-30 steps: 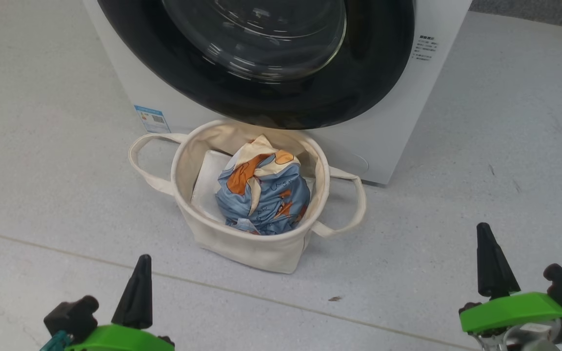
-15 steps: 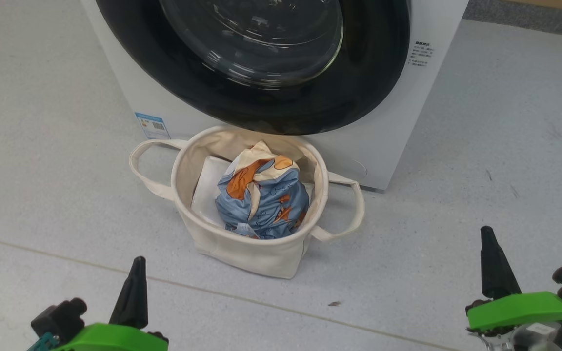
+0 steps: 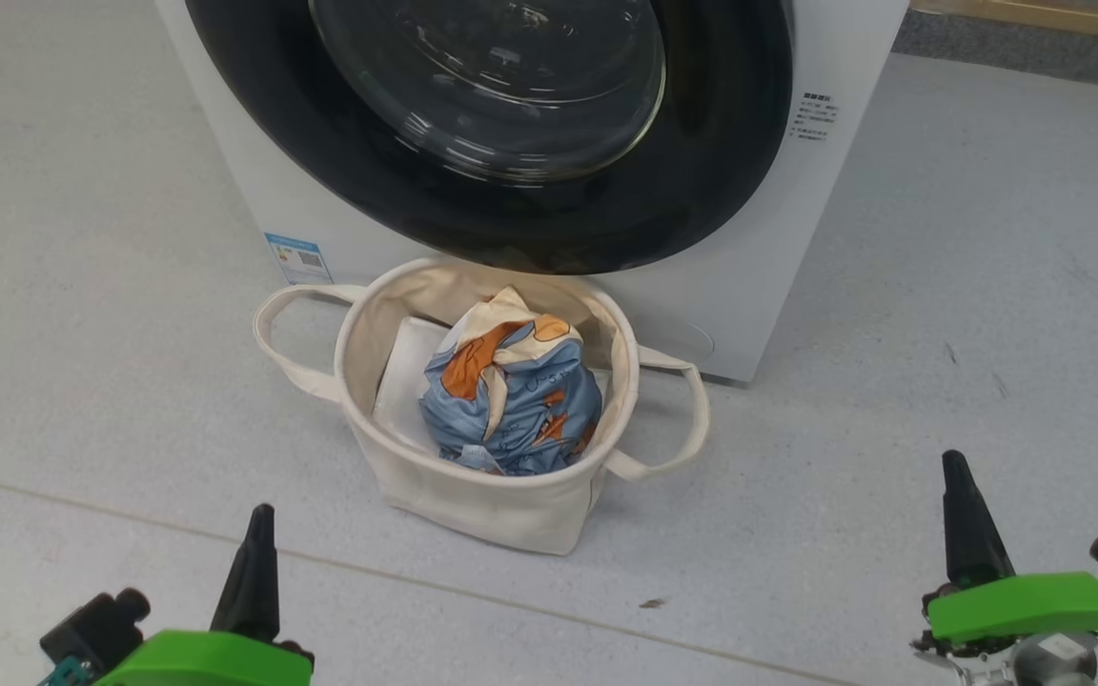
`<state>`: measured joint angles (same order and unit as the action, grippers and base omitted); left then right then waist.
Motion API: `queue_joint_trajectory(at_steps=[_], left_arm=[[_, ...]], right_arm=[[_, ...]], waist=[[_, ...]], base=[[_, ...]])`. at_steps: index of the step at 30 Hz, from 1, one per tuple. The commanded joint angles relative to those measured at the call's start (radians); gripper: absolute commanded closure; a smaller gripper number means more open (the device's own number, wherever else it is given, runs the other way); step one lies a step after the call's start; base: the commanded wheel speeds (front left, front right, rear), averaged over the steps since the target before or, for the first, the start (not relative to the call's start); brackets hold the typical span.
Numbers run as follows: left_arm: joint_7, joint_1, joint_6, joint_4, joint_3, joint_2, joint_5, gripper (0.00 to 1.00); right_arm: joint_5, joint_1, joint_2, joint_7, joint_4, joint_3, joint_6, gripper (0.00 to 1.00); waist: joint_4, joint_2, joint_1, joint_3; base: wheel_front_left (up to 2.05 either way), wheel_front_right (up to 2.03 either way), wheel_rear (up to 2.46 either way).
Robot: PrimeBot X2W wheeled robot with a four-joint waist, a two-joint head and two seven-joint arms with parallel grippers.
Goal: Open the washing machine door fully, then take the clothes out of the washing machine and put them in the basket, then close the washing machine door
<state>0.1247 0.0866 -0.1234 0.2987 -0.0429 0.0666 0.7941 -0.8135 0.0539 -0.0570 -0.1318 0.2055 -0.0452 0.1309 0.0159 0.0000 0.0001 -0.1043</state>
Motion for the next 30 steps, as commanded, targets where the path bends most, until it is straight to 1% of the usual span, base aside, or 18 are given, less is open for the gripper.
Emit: queue_joint_trajectory(at_steps=[1, 4, 30], left_arm=[[-0.005, 0.023, -0.003, -0.036, 0.026, 0.017, 0.033, 1.0], [-0.01, 0.023, -0.003, -0.037, 0.028, 0.017, 0.057, 1.0], [-0.086, 0.021, -0.005, -0.045, 0.06, 0.017, 0.375, 1.0]], right_arm=[[-0.035, 0.032, -0.019, 0.008, -0.026, 0.005, 0.0, 1.0], [-0.058, 0.032, -0.02, 0.013, -0.024, 0.005, 0.0, 1.0], [-0.368, 0.039, -0.023, 0.09, 0.0, -0.005, 0.0, 1.0]], waist=[[0.0, 0.0, -0.0001, 0.002], [-0.001, 0.0, -0.0001, 0.005], [-0.007, 0.0, -0.0001, 0.043]], base=[[0.0, 0.0, 0.0], [0.0, 0.0, 0.0], [0.0, 0.0, 0.0]])
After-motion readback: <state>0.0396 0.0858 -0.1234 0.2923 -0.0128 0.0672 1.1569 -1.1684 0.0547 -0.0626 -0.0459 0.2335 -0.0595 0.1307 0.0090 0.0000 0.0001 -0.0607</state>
